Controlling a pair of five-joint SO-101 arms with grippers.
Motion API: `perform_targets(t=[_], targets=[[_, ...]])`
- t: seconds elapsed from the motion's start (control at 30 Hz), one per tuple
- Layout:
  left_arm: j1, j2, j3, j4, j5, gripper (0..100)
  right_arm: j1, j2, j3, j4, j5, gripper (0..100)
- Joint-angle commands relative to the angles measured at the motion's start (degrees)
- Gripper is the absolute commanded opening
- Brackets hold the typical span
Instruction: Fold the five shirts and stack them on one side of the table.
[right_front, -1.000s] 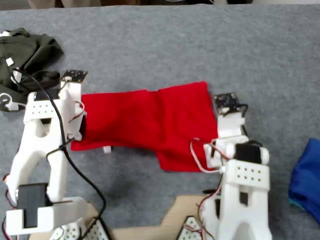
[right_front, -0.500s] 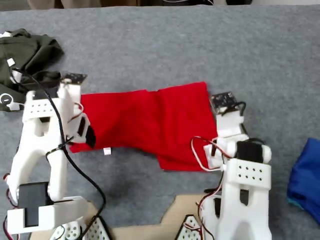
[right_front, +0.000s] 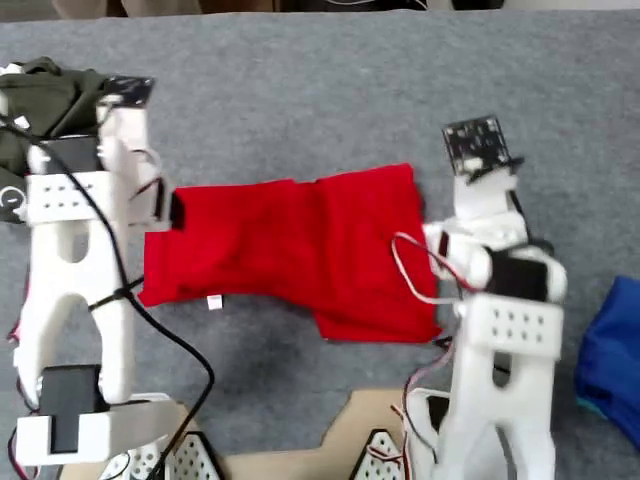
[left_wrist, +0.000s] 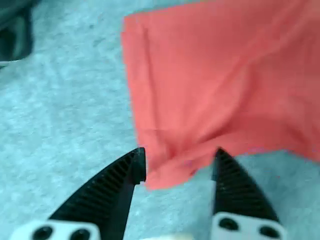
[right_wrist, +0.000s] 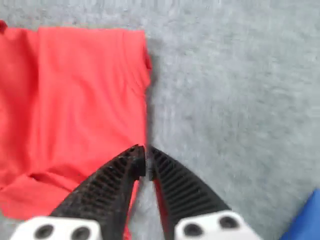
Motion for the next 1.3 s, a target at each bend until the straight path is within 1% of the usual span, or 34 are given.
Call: perform_targets(t=[0.0, 0.07, 0.17, 0.23, 0.37, 0.53, 0.6, 0.8, 0.97, 1.17, 1.27], targets=[[3.9, -1.8, 3.4, -9.8, 3.7, 1, -3.8, 8.7, -5.0, -6.5, -5.1, 0.7], [4.0, -1.8, 6.7, -15.3, 5.5, 4, -5.9, 14.1, -7.7, -8.9, -7.6, 0.7], [3.6, -1.8, 10.2, -22.1, 8.6, 2, -9.0, 22.5, -13.8, -11.0, -10.4, 0.6], [3.0, -1.8, 11.5, -25.1, 9.8, 2, -10.3, 28.8, -18.7, -11.8, -12.5, 0.6], [2.8, 0.5, 13.0, -30.2, 13.0, 2, -10.6, 41.8, -28.7, -11.7, -14.9, 0.6], [2.7, 11.4, 10.5, -35.0, 14.3, 2, -10.3, 57.0, -39.3, -11.6, -15.0, 0.6], [2.5, 17.0, 6.9, -33.5, 14.2, 2, -10.3, 62.5, -42.9, -11.5, -15.0, 0.6], [2.0, 34.2, -12.0, -22.2, 14.3, 2, -10.3, 74.7, -51.6, -11.4, -15.7, 0.6], [-0.1, 47.3, -28.1, -12.7, 14.3, 2, -8.8, 80.2, -56.7, -11.3, -15.6, 0.6], [-3.9, 60.4, -46.3, -2.5, 14.3, 2, -5.0, 85.6, -66.4, -5.8, -14.6, 0.6], [-4.0, 65.0, -56.2, 2.5, 14.2, 2, -3.6, 89.8, -73.1, -2.2, -12.8, 0.6]])
